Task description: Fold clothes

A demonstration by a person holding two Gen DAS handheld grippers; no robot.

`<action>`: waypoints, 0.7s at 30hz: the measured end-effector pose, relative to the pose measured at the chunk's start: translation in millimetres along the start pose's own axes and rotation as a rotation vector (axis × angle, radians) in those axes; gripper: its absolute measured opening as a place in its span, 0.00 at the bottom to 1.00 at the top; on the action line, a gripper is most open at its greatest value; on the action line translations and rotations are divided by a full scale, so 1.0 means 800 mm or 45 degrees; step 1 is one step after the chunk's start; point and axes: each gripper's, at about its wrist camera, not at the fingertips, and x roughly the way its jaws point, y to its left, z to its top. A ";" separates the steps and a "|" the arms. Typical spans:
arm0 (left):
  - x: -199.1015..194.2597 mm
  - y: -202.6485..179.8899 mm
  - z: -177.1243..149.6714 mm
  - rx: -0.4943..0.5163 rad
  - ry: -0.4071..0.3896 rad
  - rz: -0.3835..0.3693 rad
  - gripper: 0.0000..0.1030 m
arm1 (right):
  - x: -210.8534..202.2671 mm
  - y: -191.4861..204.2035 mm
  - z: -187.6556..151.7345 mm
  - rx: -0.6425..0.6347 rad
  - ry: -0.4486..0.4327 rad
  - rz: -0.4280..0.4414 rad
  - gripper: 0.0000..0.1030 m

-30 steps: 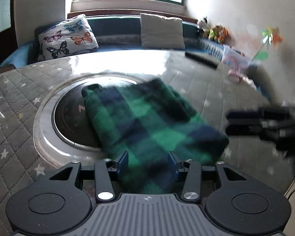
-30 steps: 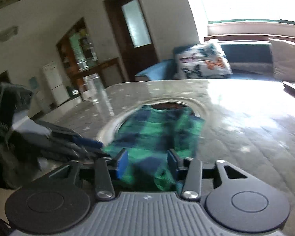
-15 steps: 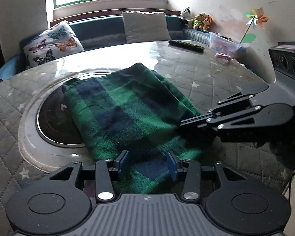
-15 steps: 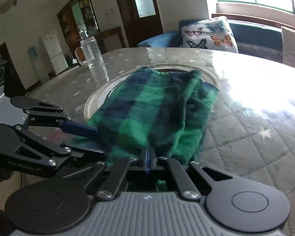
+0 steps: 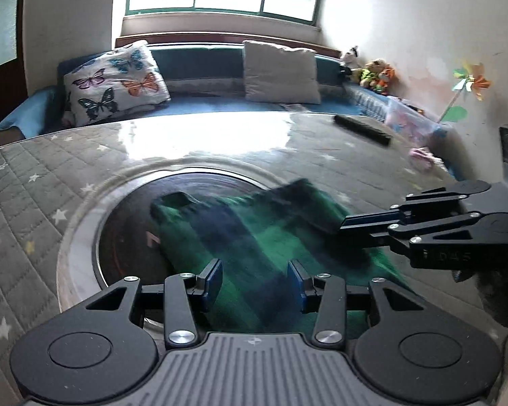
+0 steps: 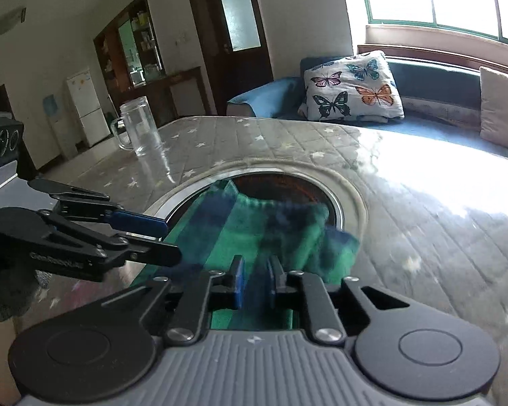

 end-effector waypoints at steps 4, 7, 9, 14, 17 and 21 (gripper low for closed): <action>0.025 0.018 0.011 -0.023 0.010 0.028 0.44 | 0.033 -0.007 0.009 -0.034 0.041 -0.026 0.15; 0.040 0.030 0.013 -0.035 0.021 0.059 0.43 | 0.054 -0.018 0.009 -0.039 0.079 -0.070 0.15; 0.048 0.039 0.011 -0.055 0.032 0.063 0.43 | 0.062 -0.027 0.005 -0.026 0.105 -0.092 0.14; 0.049 0.050 0.013 -0.088 0.027 0.080 0.43 | 0.067 -0.040 0.002 0.004 0.111 -0.102 0.12; 0.043 0.047 0.022 -0.091 -0.010 0.066 0.41 | 0.061 -0.035 0.008 -0.005 0.089 -0.104 0.14; 0.060 0.042 0.027 -0.043 0.010 0.117 0.42 | 0.070 -0.037 0.015 -0.012 0.087 -0.118 0.15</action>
